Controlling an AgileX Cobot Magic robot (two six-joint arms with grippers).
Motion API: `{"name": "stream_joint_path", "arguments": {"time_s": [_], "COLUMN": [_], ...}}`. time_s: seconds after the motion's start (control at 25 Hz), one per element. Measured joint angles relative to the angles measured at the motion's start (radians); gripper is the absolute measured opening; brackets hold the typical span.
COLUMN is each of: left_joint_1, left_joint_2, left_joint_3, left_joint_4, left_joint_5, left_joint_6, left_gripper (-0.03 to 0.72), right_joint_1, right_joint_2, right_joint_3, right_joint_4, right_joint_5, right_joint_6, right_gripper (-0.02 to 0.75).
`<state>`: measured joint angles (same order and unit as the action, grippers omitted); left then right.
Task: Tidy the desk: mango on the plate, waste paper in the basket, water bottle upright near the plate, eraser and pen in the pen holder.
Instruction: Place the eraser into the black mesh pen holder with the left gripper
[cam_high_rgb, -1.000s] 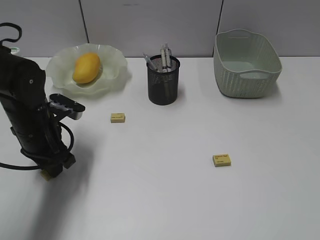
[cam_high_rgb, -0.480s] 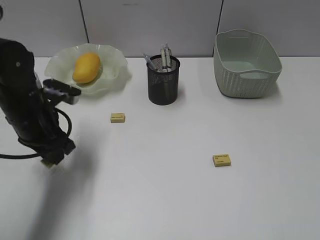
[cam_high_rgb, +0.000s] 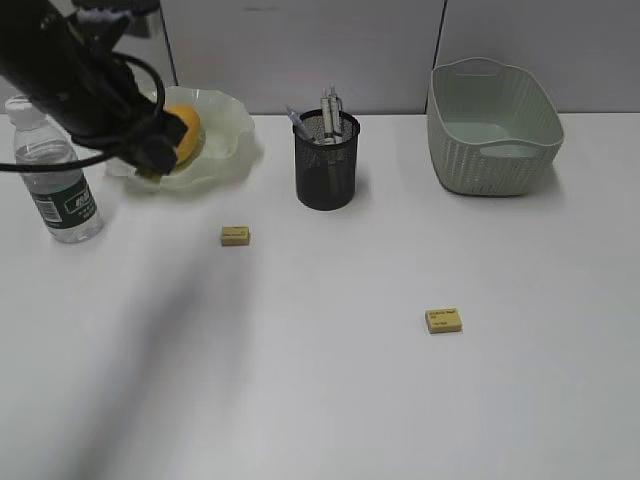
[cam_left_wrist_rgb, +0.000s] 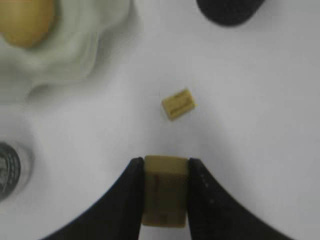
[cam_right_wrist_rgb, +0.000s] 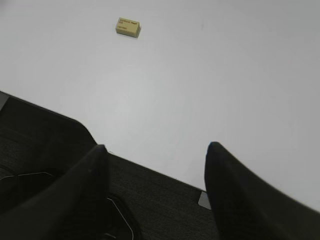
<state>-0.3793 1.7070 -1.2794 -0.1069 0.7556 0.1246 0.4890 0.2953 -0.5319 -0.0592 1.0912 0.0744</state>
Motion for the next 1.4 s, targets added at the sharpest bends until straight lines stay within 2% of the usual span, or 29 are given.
{"name": "stream_joint_path", "arguments": {"time_s": [0.24,0.48,0.88,1.16,1.4], "left_joint_1": [-0.001,-0.015,-0.144,-0.197,-0.207], "left_joint_2": [0.002,0.035,0.172,0.328,0.445], "left_joint_3": [-0.104,-0.119,-0.126,-0.270,-0.366], "left_joint_4": [-0.121,-0.234,-0.327,-0.391,-0.411], "left_joint_5": [-0.137,-0.341,-0.645,-0.685,-0.675], "left_joint_6": [0.000,0.000,0.000,0.000,0.000], "left_gripper": [0.204,0.204,0.204,0.203,0.203], "right_joint_1": [0.000,0.000,0.000,0.000,0.000], "right_joint_2": [0.000,0.000,0.000,0.000,0.000], "right_joint_3": [0.000,0.000,0.000,0.000,0.000], "right_joint_4": [0.000,-0.003,-0.006,-0.006,-0.007], "right_joint_5": [0.000,0.000,-0.001,-0.001,-0.001], "right_joint_6": [0.000,0.012,0.018,0.019,0.019], "right_gripper": [0.478,0.478,0.478,0.477,0.478]}}
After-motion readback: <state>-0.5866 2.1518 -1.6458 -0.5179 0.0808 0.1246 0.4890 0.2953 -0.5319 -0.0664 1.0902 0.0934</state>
